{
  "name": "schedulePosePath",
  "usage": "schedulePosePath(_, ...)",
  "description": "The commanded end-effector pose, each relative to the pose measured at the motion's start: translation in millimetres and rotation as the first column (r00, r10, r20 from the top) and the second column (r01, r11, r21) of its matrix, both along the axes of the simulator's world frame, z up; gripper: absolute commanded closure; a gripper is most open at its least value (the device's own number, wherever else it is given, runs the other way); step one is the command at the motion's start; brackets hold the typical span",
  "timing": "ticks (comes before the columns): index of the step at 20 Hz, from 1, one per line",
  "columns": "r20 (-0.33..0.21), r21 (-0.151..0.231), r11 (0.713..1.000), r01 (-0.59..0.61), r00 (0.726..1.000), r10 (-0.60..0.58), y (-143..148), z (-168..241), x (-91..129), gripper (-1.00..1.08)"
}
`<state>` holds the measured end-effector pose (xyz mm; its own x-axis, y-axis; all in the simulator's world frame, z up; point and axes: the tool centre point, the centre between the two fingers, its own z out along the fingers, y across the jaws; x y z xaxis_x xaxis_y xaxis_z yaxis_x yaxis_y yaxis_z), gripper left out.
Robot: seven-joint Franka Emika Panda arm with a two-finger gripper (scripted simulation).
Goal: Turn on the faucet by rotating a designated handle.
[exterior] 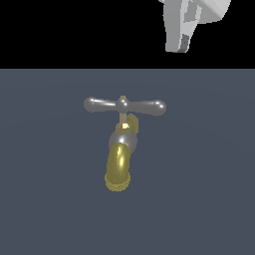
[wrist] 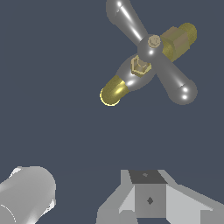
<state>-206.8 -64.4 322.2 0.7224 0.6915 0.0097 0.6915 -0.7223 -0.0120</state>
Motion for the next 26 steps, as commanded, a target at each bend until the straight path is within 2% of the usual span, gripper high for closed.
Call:
schedulePosePath(1, 0.001, -0.002, 0.998, -0.066, 0.998, 0.066, -3, -13, 6, 1.08)
schedulePosePath(9, 0.001, -0.009, 0.964, -0.266, 0.964, 0.266, -9, -54, 28, 1.08)
schedulePosePath(18, 0.001, -0.016, 0.888, -0.459, 0.888, 0.459, -10, -95, 52, 1.08)
schedulePosePath(26, 0.001, -0.017, 0.833, -0.553, 0.833, 0.553, -8, -116, 65, 1.08)
